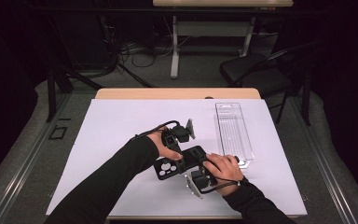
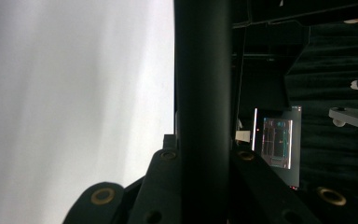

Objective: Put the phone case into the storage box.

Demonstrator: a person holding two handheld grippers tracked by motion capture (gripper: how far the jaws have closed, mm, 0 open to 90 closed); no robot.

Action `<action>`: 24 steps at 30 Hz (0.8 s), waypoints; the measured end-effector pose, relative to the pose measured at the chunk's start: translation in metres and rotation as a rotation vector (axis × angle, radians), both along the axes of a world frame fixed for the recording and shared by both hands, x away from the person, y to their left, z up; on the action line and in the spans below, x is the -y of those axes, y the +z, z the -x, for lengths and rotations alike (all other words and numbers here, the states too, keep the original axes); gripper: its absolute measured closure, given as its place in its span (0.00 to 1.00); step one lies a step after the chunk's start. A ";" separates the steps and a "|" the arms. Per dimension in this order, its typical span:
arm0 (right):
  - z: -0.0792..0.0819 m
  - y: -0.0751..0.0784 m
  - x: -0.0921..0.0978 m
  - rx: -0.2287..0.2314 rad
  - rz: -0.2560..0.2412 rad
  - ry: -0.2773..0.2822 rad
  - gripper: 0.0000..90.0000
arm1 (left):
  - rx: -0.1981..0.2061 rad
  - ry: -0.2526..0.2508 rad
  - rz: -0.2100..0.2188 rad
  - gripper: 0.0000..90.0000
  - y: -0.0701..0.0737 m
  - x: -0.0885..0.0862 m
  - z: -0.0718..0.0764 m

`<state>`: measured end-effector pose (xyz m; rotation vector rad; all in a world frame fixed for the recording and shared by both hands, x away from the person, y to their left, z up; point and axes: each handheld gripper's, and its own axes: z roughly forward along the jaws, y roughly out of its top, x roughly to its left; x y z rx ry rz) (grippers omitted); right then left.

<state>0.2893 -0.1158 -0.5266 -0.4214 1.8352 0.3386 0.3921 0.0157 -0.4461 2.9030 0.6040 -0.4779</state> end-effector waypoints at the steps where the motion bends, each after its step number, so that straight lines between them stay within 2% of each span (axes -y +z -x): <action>1: 0.000 0.000 0.000 0.001 0.000 0.000 0.98 | -0.001 0.001 0.001 0.15 0.000 0.000 0.000; 11: 0.000 0.001 0.001 -0.005 -0.002 -0.009 0.98 | 0.003 0.001 0.015 0.15 0.001 -0.001 0.000; 24: -0.001 0.001 0.002 -0.009 -0.004 -0.011 0.98 | 0.029 0.009 0.031 0.14 0.003 -0.002 0.002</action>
